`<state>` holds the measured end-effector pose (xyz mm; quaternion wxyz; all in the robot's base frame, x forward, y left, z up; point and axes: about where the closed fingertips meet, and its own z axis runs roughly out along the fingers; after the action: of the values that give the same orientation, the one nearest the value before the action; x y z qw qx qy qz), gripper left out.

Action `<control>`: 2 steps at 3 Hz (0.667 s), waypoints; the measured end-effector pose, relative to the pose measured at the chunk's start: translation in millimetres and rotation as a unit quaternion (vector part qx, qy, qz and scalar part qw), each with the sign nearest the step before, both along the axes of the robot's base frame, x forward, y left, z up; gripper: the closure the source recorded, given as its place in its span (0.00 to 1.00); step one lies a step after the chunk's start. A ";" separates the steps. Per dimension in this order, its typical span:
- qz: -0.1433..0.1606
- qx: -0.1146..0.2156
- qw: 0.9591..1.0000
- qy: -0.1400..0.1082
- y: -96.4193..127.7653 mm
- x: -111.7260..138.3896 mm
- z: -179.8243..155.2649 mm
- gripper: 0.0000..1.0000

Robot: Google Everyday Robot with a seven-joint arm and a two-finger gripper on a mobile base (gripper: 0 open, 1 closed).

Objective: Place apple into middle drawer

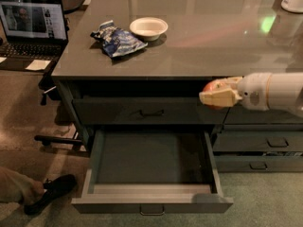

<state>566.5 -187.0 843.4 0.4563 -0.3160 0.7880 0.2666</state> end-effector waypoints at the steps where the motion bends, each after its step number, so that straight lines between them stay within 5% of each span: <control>1: -0.020 0.029 0.999 0.016 -0.9 10.9 -63.4 1.00; 2: -0.034 0.056 0.998 0.016 14.1 35.2 -127.4 1.00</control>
Offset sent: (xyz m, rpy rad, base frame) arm 0.0680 0.0258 -0.2097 0.1813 0.0231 -0.1221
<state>601.7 -173.0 716.0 0.4698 -0.2584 0.7891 0.2996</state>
